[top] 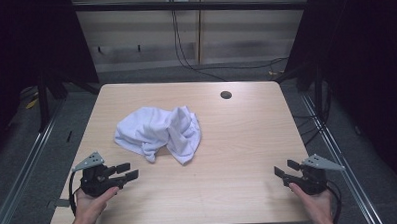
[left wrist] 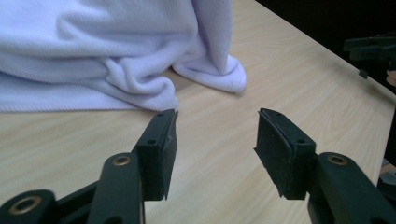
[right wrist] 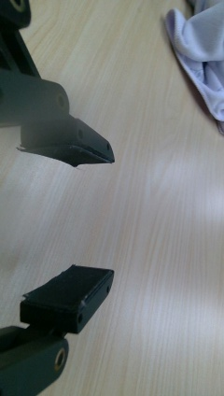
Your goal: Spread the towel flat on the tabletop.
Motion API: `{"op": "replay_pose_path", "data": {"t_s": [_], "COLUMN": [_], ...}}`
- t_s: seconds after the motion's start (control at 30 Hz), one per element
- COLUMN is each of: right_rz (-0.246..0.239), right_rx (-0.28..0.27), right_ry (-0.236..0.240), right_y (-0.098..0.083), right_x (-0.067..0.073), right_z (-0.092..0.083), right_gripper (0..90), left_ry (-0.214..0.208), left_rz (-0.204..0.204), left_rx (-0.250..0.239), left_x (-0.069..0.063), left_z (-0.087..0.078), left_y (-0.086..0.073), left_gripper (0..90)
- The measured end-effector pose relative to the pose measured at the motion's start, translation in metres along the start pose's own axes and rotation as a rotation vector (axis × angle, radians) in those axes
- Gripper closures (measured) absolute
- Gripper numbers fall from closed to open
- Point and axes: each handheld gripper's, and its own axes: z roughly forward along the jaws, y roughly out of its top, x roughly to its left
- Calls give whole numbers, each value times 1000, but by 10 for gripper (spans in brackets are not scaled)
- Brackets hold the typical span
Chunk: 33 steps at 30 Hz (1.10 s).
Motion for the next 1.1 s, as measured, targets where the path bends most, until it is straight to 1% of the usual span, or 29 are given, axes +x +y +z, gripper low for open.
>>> {"op": "replay_pose_path", "data": {"t_s": [0.03, 0.07, 0.13, 0.17, 0.2, 0.23, 0.27, 0.33, 0.4, 0.43, 0.47, 0.53, 0.57, 0.6, 0.63, 0.67, 0.7, 0.73, 0.77, 0.8, 0.83, 0.87, 0.9, 0.93, 0.97, 1.0, 1.03, 1.1], "right_rz": [-8, 1, -9, -21, -23, -16, -26, -32, -36, -39, -41, -45, -49, -49, -49, -62, -64, -67, -76, -79, -75, -73, -70, -54, -46, -45, -46, -51], "right_rx": [7, 0, -5, 0, 2, 5, 11, 24, 32, 35, 37, 43, 48, 54, 54, 68, 72, 81, 78, 77, 80, 81, 82, 83, 86, 89, 92, 87], "right_ry": [14, 35, 50, 54, 65, 74, 83, 94, 111, 114, 117, 129, 128, 136, 136, 154, 165, 175, 172, 175, 178, 176, 176, 181, 182, 178, 178, 179], "right_y": [0, 1, 3, 4, 4, 4, 4, 4, 3, 3, 3, 3, 2, 2, 2, 0, 0, -1, -1, -1, -2, -2, -3, -3, -4, -4, -4, -4], "right_x": [1, 3, 5, 6, 6, 7, 8, 10, 12, 13, 13, 15, 16, 16, 16, 18, 18, 19, 19, 19, 19, 18, 17, 16, 15, 15, 15, 16], "right_z": [0, 0, -1, 0, 1, 2, 4, 7, 7, 6, 6, 5, 4, 4, 4, 3, 3, 3, 3, 3, 3, 4, 4, 4, 5, 6, 5, 3], "right_gripper": [377, 378, 378, 378, 378, 378, 375, 367, 366, 358, 354, 344, 339, 335, 335, 343, 351, 352, 351, 351, 350, 349, 348, 347, 346, 345, 345, 345], "left_ry": [0, -2, 11, 7, 7, 4, -2, -18, -22, -30, -30, 4, 12, -6, -6, 11, 72, 84, 70, 60, 56, 67, 76, 55, 49, 47, 37, 32], "left_rz": [-1, 1, 34, 51, 70, 94, 113, 124, 144, 149, 157, 174, 187, 165, 165, 171, 218, 227, 204, 195, 203, 203, 212, 182, 170, 184, 187, 191], "left_rx": [-13, -23, -27, -31, -27, -29, -36, -47, -58, -48, -37, -33, -32, -18, -18, 43, 82, 116, 140, 154, 182, 215, 225, 218, 229, 240, 247, 243], "left_x": [1, 2, 1, 2, 1, 1, 1, 2, 4, 6, 7, 10, 14, 18, 18, 28, 31, 37, 44, 49, 53, 57, 60, 62, 63, 62, 60, 58], "left_z": [-1, 0, 3, 6, 10, 13, 17, 27, 38, 45, 53, 67, 75, 84, 84, 102, 110, 117, 123, 127, 132, 137, 141, 142, 141, 140, 140, 138], "left_y": [4, 8, 17, 22, 29, 36, 43, 60, 75, 83, 90, 100, 104, 106, 106, 104, 101, 95, 89, 81, 74, 66, 61, 60, 61, 62, 60, 57], "left_gripper": [490, 495, 515, 525, 544, 565, 585, 606, 605, 586, 541, 475, 439, 424, 399, 402, 431, 483, 541, 604, 659, 693, 721, 742, 757, 782, 805, 817]}}
